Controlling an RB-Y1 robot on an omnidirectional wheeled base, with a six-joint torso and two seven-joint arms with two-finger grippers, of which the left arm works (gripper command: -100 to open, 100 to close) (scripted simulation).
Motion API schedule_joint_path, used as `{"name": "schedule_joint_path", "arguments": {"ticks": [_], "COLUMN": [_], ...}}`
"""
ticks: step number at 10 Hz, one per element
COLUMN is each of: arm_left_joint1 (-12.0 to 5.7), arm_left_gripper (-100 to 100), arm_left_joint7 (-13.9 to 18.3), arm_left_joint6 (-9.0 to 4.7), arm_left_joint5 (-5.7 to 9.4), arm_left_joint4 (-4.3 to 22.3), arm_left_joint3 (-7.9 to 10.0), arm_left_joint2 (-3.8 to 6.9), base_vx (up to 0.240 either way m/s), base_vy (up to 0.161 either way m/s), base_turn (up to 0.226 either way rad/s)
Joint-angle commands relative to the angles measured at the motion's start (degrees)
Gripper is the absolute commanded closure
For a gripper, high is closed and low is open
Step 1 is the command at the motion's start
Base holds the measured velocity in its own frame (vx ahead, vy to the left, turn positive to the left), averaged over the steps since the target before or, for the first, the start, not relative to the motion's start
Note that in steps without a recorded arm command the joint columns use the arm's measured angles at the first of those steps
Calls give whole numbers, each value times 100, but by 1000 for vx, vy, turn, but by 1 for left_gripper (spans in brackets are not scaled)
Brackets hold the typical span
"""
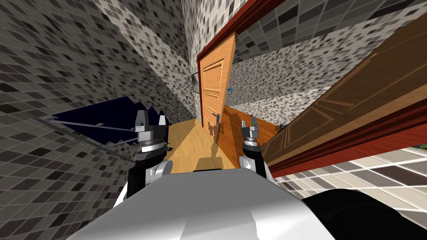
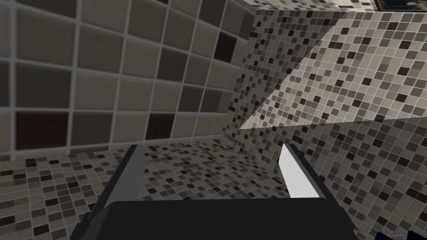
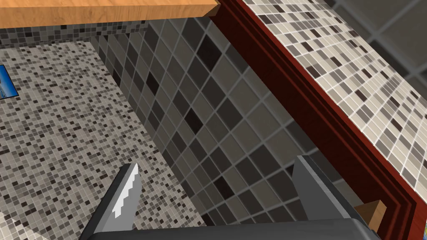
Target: Push the door open
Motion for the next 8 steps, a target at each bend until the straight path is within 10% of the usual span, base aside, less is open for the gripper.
{"name": "schedule_joint_path", "arguments": {"ticks": [1, 8], "arm_left_joint1": [-80, -500], "arm_left_gripper": [-100, -100], "arm_left_joint7": [31, 197], "arm_left_joint6": [36, 229], "arm_left_joint5": [-12, -74], "arm_left_joint4": [164, 1031], "arm_left_joint3": [-67, -421], "arm_left_joint2": [41, 192], "base_vx": [60, 120], "base_vy": [25, 50], "base_turn": [-109, -105]}}
